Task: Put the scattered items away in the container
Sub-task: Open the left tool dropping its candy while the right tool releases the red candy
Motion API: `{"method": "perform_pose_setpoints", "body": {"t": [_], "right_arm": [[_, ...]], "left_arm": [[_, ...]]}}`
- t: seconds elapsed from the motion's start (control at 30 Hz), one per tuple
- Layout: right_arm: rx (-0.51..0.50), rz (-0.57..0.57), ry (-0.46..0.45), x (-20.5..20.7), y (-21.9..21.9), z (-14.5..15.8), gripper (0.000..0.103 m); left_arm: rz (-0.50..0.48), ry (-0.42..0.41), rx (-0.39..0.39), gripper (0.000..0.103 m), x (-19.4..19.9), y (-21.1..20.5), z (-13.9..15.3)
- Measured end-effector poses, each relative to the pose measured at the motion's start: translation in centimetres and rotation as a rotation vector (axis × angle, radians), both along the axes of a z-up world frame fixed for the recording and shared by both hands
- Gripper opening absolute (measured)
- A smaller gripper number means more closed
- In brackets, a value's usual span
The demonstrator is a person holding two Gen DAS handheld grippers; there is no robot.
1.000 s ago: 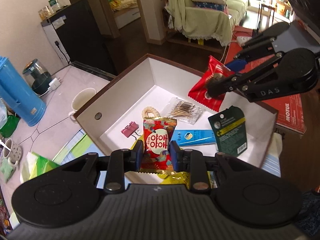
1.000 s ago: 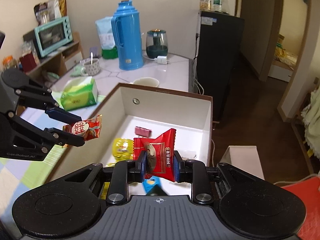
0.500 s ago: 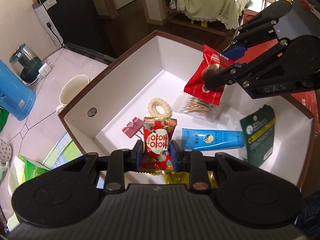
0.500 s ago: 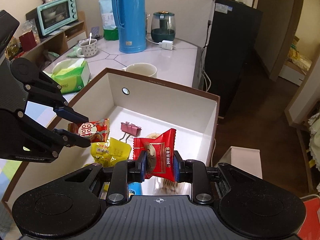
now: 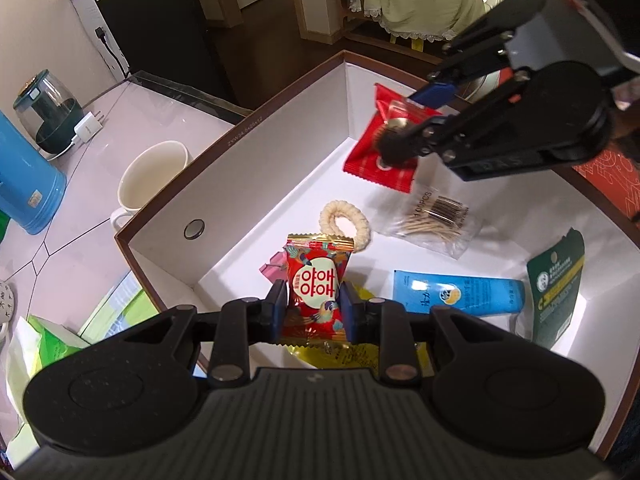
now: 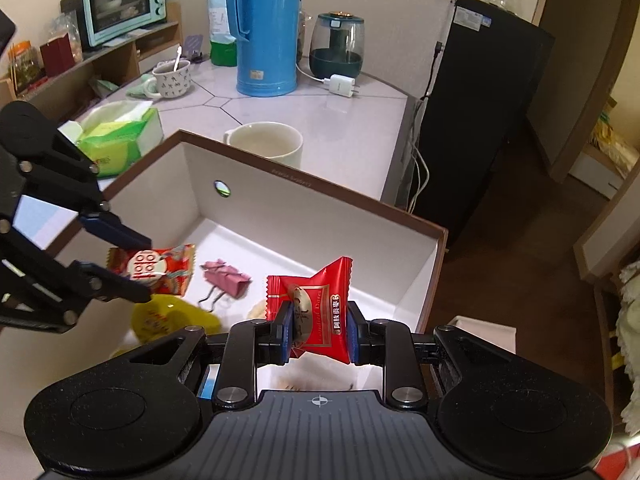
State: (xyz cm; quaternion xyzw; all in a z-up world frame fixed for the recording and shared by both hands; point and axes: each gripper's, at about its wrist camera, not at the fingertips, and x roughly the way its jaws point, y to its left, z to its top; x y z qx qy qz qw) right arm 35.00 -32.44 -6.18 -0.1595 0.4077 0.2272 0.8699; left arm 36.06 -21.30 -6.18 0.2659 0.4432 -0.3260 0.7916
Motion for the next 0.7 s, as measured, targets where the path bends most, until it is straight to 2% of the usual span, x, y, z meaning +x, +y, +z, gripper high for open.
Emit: {"method": "perform_pose_setpoints", "body": {"t": [0.33,0.4,0.43,0.47,0.7], "right_arm": [[-0.108,0.043,-0.007,2.6,1.1,-2.7,0.027],[-0.106,0.053,-0.034,2.6,1.2,-2.8,0.066],[-0.098,0.059,-0.049,2.5,1.2,-2.7,0.071],[-0.091,0.064,-0.058,2.4,1.2,-2.6,0.073],[-0.071,0.091,-0.07,0.5,0.7,-1.9,0.073]], "left_arm": [[0.003,0.022,-0.008,0.024,1.8,-0.4,-1.3],[0.004,0.024,-0.01,0.024,2.0,-0.4,-1.5],[0.004,0.025,-0.011,0.024,2.1,-0.4,-1.6],[0.004,0.026,-0.012,0.024,2.2,-0.4,-1.6],[0.006,0.027,-0.017,0.024,2.2,-0.2,-1.7]]}}
